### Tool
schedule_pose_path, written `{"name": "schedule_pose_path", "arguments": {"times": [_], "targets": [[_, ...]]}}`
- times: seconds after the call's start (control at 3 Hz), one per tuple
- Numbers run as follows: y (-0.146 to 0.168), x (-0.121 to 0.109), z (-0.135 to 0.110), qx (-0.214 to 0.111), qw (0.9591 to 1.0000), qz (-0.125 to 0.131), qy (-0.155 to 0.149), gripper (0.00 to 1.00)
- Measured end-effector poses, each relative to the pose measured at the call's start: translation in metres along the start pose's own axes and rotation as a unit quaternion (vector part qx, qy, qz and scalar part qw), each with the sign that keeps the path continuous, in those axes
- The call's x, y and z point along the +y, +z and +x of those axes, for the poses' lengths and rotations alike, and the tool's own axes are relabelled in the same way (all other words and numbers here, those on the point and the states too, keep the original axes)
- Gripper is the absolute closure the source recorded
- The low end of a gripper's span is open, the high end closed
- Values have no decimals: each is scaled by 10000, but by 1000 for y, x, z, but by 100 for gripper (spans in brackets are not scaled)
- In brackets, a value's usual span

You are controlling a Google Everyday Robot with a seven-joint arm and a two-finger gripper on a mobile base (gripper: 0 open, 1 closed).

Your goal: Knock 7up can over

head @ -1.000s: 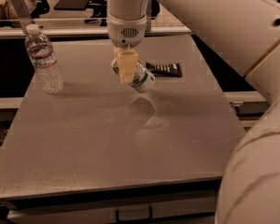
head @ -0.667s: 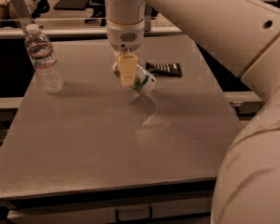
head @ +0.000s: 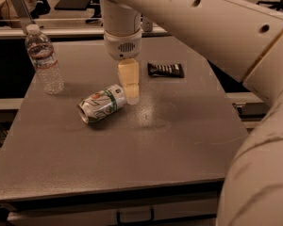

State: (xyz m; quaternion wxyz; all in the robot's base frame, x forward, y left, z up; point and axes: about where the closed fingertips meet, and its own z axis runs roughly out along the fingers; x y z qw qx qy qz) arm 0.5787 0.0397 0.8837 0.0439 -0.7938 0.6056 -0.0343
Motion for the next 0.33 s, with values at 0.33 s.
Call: {"name": "schedule_pose_path", "arguments": {"times": [0.33], "targets": [[0, 0, 0, 0, 10000, 0, 0, 0]]}}
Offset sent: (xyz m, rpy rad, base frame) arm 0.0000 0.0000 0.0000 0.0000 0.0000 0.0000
